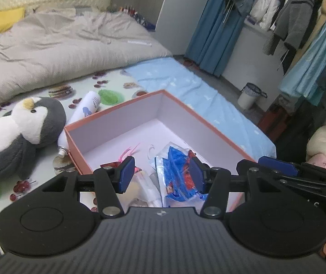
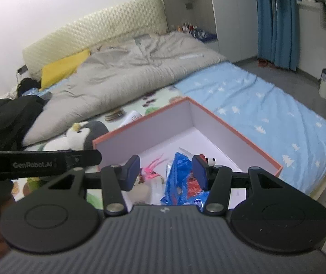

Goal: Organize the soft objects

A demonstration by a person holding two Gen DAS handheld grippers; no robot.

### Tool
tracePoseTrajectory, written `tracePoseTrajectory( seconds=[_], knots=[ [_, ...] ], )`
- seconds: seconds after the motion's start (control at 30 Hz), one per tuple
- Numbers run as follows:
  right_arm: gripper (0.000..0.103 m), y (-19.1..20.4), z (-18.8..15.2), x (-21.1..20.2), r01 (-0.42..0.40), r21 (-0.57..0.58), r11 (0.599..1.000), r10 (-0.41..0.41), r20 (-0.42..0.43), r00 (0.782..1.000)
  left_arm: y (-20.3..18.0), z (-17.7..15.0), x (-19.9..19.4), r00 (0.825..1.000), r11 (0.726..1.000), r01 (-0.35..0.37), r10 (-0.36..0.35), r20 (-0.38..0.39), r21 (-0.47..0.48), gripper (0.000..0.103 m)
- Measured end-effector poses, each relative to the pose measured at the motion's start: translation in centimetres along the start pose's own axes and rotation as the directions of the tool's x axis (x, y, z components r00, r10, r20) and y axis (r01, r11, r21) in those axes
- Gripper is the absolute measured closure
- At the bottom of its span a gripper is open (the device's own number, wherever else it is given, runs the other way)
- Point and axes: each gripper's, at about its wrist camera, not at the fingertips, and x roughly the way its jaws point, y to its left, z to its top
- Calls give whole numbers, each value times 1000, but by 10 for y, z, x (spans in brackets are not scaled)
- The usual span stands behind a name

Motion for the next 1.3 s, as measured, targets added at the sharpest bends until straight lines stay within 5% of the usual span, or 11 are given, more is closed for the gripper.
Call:
tracePoseTrajectory(
  seconds=[0.53, 1.3],
  knots=[
    [49, 26, -44, -102, -38, -43, 998, 42, 109, 993, -36, -71, -130, 990, 1000, -24, 22, 136, 10, 44],
    [49, 25, -82, -108, -35, -55, 998, 39, 85, 996, -30, -115, -139, 989, 999, -44, 47, 139, -26, 41]
  ],
)
